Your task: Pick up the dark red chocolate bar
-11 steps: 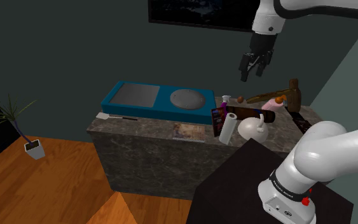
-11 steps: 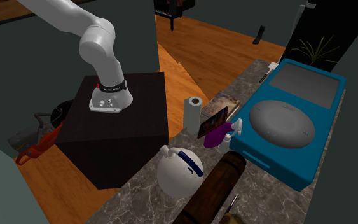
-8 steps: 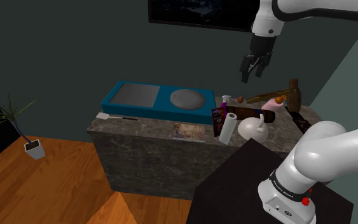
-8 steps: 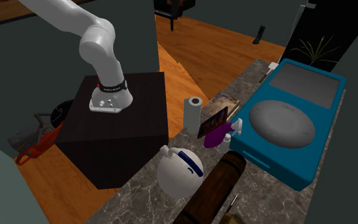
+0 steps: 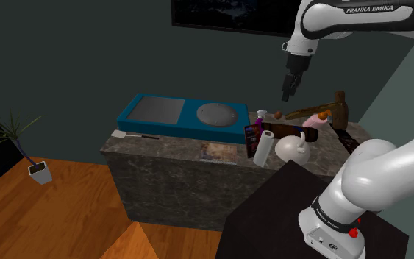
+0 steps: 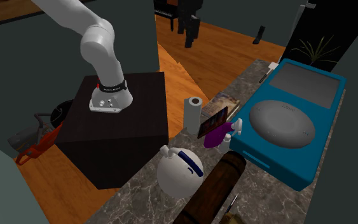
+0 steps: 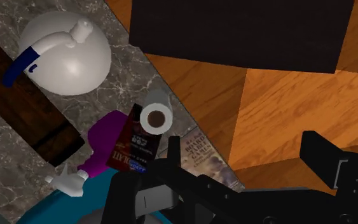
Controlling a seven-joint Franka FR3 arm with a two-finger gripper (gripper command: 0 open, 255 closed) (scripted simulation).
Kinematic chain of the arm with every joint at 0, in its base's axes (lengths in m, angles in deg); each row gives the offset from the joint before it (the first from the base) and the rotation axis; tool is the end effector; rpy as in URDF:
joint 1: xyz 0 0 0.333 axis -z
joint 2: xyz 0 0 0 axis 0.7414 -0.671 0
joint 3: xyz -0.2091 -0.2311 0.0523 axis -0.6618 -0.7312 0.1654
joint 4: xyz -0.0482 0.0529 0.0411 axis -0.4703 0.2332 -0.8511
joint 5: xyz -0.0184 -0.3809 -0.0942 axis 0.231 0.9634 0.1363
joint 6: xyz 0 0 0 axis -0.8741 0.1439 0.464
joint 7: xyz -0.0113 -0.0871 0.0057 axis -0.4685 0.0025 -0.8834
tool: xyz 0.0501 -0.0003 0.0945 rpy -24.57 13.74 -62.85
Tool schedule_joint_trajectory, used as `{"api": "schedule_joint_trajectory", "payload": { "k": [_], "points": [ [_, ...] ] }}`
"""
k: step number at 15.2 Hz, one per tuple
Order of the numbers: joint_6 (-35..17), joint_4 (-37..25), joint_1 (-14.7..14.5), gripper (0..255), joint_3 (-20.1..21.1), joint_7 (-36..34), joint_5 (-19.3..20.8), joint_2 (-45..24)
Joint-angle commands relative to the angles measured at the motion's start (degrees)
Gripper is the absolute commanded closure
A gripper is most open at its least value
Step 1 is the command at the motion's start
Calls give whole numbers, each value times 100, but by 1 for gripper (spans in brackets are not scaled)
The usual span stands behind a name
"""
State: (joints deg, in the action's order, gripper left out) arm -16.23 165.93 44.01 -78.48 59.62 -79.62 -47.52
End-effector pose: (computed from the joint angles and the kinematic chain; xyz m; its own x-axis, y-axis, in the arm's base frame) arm 0.3521 -0.1256 0.5309 0.9762 0.1885 -0.1072 0.1791 -0.9795 -0.0922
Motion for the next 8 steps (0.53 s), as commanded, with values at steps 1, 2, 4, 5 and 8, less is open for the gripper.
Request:
{"api": "schedule_joint_trajectory", "payload": {
  "k": [1, 2, 4, 5, 8],
  "points": [
    [-187, -65, -88, 0, -363, 692, 29, -360],
    [-269, -129, -137, 0, -528, 1018, 15, -569],
    [-425, -285, -247, 0, -851, 1679, -48, -1023],
    [-498, -377, -304, 0, -1005, 2017, -102, -1269],
    [-689, -706, -453, 0, -1412, 3061, -359, -2083]
  ]
}}
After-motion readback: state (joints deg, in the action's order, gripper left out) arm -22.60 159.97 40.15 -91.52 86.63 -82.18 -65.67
